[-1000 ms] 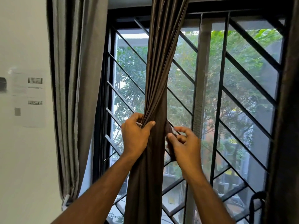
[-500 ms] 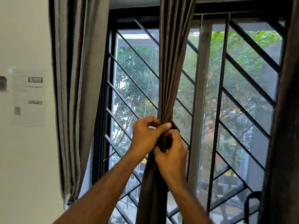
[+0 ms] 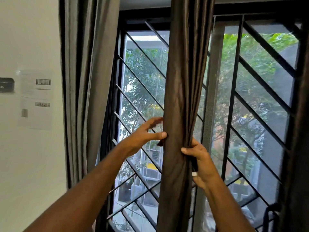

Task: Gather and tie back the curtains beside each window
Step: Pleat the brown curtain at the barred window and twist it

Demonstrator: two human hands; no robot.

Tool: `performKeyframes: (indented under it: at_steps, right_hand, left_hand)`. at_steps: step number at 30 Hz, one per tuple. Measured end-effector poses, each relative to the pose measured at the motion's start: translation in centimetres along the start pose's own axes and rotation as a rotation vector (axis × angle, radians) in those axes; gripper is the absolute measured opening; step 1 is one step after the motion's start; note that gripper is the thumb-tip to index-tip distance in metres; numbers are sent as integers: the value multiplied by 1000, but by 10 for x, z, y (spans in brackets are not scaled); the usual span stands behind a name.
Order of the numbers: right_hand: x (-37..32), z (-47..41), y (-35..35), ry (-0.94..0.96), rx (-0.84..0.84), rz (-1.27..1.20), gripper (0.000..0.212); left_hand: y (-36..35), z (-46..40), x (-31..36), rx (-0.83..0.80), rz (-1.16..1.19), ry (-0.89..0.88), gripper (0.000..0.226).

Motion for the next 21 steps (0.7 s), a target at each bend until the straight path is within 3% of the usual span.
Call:
performKeyframes:
  at_steps: [3,7,10,15,17,19,21]
  right_hand:
    - [-1,5,4,-58,-97,-123,40]
    - [-1,-4,12,-1,52,-1,38]
    - [-4,-12,18,123,267,314,26]
    - [4,-16,8,307,394,704,27]
    - [6,-14,6,351,431,796,29]
    - [5,-13,2,391,476,896,28]
    - [2,-8,-8,440,497,1062,24]
  left_hand:
    - [-13,2,2,-200,179,58,66]
    - [-22,5,-4,-207,159,141,27]
    - [-20,2,-11,-42,-22,136,23]
    - [-18,-6,-12,247,-731,-168,38]
    - [-10,-2,-7,358,-822,-173,46]
    - [-6,3,0,443,-684,-61,55]
    - [-21,9,14,349,-212,125,54]
Point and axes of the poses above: each hand's wrist, its own z-axis away from the middle knuckle, its own y-axis out of the back of the hand, x = y × z, the point moved 2 cm from there along -z, towards the middle knuckle, and after that the axes turned 1 degree about x, right-handed, at the moved point
